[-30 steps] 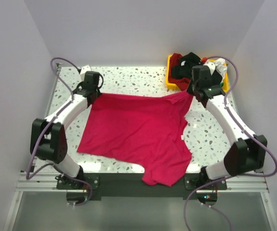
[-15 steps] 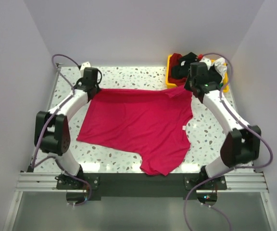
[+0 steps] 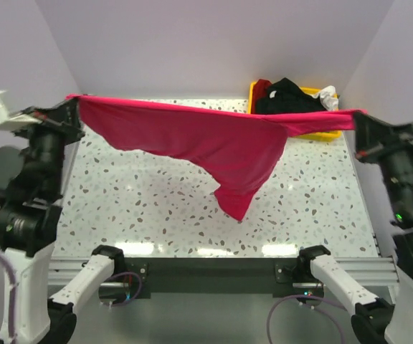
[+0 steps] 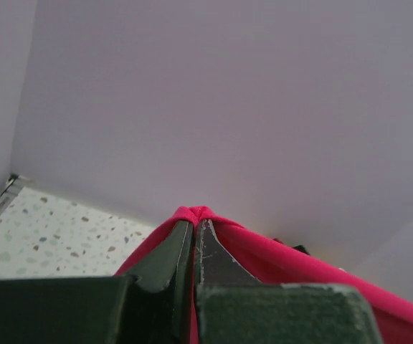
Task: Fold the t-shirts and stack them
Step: Flatten the tshirt out
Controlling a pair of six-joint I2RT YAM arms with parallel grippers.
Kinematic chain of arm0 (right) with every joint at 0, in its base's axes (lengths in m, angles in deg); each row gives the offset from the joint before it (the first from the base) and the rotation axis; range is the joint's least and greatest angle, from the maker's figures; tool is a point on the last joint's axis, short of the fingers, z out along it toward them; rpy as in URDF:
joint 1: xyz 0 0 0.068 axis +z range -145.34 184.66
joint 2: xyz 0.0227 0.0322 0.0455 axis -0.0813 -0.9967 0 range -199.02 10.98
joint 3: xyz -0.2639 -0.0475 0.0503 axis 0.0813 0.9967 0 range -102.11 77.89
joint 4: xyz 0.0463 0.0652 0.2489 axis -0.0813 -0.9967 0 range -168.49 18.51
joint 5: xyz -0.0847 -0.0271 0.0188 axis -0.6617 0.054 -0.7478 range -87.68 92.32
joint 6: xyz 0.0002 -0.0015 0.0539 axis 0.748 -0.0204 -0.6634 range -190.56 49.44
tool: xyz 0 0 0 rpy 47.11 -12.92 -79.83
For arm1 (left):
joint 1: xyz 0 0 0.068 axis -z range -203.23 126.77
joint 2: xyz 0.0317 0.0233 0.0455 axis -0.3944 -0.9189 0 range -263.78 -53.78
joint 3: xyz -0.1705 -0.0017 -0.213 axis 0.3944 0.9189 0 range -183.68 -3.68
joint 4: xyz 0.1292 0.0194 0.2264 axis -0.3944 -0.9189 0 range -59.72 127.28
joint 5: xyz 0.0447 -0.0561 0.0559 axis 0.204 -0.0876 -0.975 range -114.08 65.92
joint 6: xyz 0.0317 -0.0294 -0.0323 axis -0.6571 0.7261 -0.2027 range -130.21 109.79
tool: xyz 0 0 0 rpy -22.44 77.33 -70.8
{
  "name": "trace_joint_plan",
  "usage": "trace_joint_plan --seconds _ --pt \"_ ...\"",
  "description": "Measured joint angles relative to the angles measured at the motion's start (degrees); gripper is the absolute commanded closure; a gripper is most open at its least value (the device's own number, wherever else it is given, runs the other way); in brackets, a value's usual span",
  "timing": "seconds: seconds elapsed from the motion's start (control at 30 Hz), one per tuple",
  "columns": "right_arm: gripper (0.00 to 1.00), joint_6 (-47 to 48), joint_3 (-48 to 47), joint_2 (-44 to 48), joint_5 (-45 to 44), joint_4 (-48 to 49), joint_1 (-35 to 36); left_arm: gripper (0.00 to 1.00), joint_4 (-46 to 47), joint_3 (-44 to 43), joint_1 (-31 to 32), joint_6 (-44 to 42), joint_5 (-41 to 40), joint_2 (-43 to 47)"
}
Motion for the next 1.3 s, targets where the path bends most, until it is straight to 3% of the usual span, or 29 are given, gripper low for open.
trace_joint_plan --seconds 0.27,0.37,0.47,0.63,0.77,0.93,1.03,1.17,1.3 --pt "1.00 0.3 -28.8 2.0 5.7 -10.5 0.0 1.00 -6.7 -23.6 0.0 -0.7 9.9 2.9" --pt "1.00 1.0 -33.6 1.9 6.6 -11.1 -0.5 1.00 -7.8 -28.2 0.0 -1.0 12.7 2.9" --pt "1.00 1.7 -32.5 1.8 5.7 -11.4 -0.5 1.00 -8.0 -29.3 0.0 -1.0 13.7 2.8" --pt "1.00 2.3 -21.9 0.5 1.0 -9.6 -0.3 1.00 -7.1 -23.3 0.0 -1.1 11.5 0.5" --pt "1.00 2.3 -3.3 -2.8 -3.9 -2.6 -0.1 1.00 -2.8 -8.3 0.0 -1.0 5.7 -4.9" --pt "1.00 1.8 21.1 -11.5 -6.6 7.5 -0.1 1.00 5.0 13.7 0.0 -0.8 0.5 -20.8" --pt "1.00 1.6 32.2 -17.6 -6.6 12.3 -0.1 1.00 8.4 22.2 0.0 -0.6 -0.3 -32.7" --pt "1.00 1.7 34.4 -28.5 -6.7 18.0 -0.1 1.00 12.5 22.3 -0.1 -0.7 -0.8 -46.2" --pt "1.00 2.1 31.2 -40.2 -6.5 23.7 -0.1 1.00 15.6 12.6 -0.1 -0.9 -1.4 -59.6"
